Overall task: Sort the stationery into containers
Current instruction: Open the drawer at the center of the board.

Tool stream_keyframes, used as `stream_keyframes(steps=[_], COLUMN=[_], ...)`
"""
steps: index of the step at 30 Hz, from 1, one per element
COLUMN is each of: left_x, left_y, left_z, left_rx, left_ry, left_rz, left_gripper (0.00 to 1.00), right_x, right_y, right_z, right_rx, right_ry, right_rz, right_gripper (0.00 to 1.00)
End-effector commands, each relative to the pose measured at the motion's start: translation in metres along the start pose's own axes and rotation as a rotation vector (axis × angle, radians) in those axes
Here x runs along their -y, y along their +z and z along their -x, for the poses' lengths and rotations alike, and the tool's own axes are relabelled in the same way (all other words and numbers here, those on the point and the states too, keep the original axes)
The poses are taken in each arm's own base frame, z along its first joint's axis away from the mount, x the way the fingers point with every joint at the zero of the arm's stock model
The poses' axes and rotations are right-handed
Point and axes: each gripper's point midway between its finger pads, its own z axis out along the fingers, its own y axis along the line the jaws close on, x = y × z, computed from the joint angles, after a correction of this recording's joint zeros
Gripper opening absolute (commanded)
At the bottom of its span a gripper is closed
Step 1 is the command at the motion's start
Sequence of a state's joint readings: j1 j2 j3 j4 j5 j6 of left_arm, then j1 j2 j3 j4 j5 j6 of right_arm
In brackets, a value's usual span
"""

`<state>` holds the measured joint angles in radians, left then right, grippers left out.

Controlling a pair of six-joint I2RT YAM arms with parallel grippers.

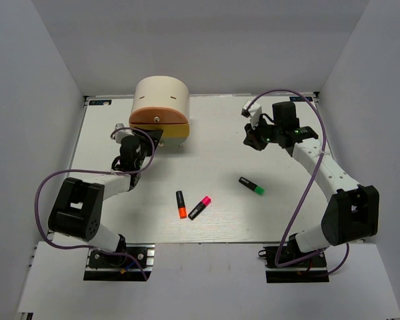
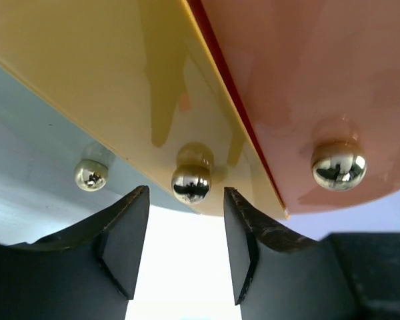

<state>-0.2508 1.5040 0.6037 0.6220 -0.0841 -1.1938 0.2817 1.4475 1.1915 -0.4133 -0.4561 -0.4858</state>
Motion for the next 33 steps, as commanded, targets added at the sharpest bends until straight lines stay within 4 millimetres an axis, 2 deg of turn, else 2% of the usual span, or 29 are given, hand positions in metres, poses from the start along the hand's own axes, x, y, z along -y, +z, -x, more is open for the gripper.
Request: stream_keyframes(steps=[1,3,4,7,13,14,15,19,21,23,27,29,32,33], left_x=[0.01,0.001,-0.001,-0.012,-0.026,-0.023,-0.032,-0.038,-0.037,-0.045,-0.042,-0.034,-0.038,-0.033], left_y=[-0.004,-0.01,-0.009,-0.011,-0.008,-0.005,-0.003,0.007,0.009,0.013,0.021,0.023,0.021,0.022], left_z=[-0.009,-0.017,-0.011,-0.013,-0.004,-0.004,-0.007,-0.013,-0.015,-0.017,-0.02,-0.018,-0.017,-0.016], left_rx=[-0.071,-0.107,-0.083,-0.105,-0.075,-0.07,-0.084,-0.109,-0.107,-0.116,-0.116,-0.098,-0.085,-0.074], left_ry=[0.098,0.163,0.236,0.337,0.448,0.448,0.45,0.434,0.421,0.397,0.386,0.372,0.361,0.36], left_rz=[-0.057,-0.023,-0.009,0.045,0.095,0.087,0.107,0.101,0.077,0.09,0.057,0.029,0.03,0.013], left_gripper=[0.59,0.61,0.62,0.62,0.59,0.58,0.58,0.52,0.52,0.52,0.51,0.51,0.5,0.5], right_x=[0.0,-0.002,-0.001,-0.004,-0.004,-0.002,-0.003,-0.002,0.0,0.001,0.004,0.004,0.006,0.007], right_y=[-0.003,-0.003,-0.003,-0.001,0.001,0.002,0.002,0.0,-0.001,-0.001,-0.002,-0.002,-0.001,-0.001], right_z=[0.008,0.005,0.005,0.004,0.005,0.006,0.005,0.005,0.004,0.003,0.003,0.002,-0.002,-0.003], right_rx=[0.042,0.038,0.037,0.041,0.044,0.045,0.042,0.04,0.038,0.036,0.036,0.033,0.025,0.026], right_ry=[-0.016,-0.013,-0.014,-0.013,-0.004,-0.007,-0.007,-0.011,-0.014,-0.013,-0.008,-0.007,0.001,0.003], right_rz=[-0.002,0.002,0.001,0.012,0.021,0.017,0.021,0.01,0.003,0.001,-0.007,-0.009,-0.008,-0.011], right_gripper=[0.18,0.18,0.18,0.18,0.18,0.18,0.18,0.18,0.18,0.18,0.18,0.18,0.18,0.18])
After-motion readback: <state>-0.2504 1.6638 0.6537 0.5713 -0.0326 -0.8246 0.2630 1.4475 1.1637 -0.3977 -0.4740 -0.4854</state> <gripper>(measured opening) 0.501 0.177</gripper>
